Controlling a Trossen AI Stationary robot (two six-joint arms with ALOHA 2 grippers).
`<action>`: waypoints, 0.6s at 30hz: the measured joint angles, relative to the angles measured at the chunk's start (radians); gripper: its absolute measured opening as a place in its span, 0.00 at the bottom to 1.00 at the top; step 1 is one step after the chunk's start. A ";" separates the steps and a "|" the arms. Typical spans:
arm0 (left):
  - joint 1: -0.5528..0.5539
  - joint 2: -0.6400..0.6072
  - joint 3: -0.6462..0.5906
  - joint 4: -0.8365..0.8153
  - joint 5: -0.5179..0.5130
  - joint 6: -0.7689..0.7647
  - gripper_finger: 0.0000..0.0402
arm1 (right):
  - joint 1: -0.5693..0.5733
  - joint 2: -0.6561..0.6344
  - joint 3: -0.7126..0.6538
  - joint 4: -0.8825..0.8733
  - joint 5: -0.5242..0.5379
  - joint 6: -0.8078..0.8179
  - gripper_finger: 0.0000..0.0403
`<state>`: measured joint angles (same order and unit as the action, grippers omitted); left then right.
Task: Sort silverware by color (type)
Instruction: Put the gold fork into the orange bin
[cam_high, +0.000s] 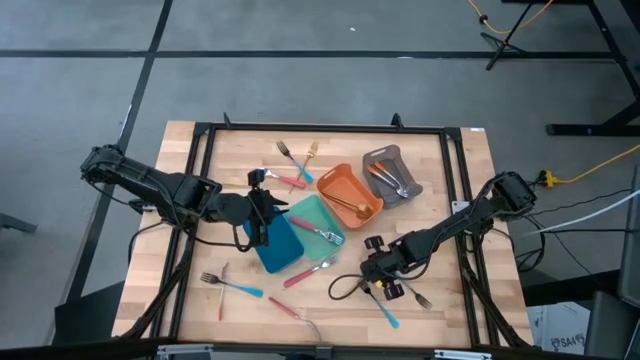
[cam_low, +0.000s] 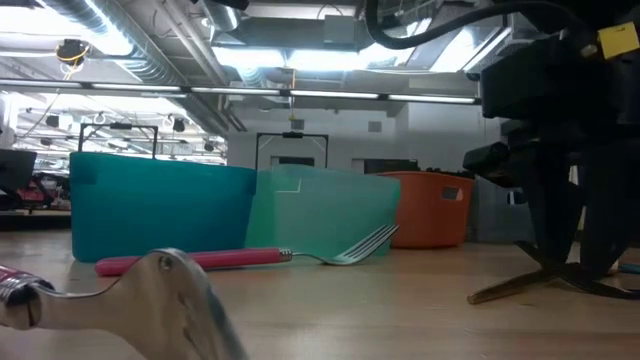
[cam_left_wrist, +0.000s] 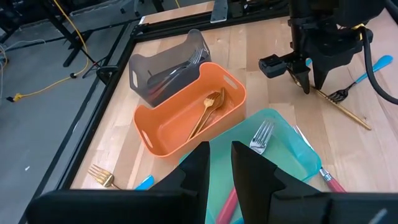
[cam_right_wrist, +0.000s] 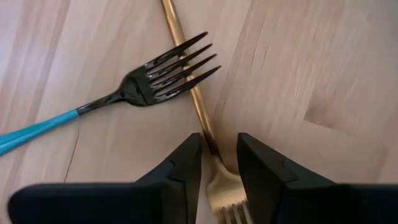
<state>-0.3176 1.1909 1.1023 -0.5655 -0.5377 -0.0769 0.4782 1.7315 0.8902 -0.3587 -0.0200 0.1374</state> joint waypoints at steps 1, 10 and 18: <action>0.000 0.000 0.000 0.000 0.000 0.000 0.15 | 0.000 0.006 0.000 0.003 0.000 -0.005 0.26; 0.000 0.000 0.000 0.000 0.000 0.000 0.15 | 0.000 0.012 0.000 0.005 0.012 -0.012 0.26; 0.000 0.000 0.000 0.000 0.000 0.000 0.15 | 0.000 0.013 0.000 0.006 0.030 -0.015 0.24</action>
<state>-0.3180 1.1912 1.1023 -0.5659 -0.5377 -0.0769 0.4782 1.7447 0.8902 -0.3523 0.0100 0.1219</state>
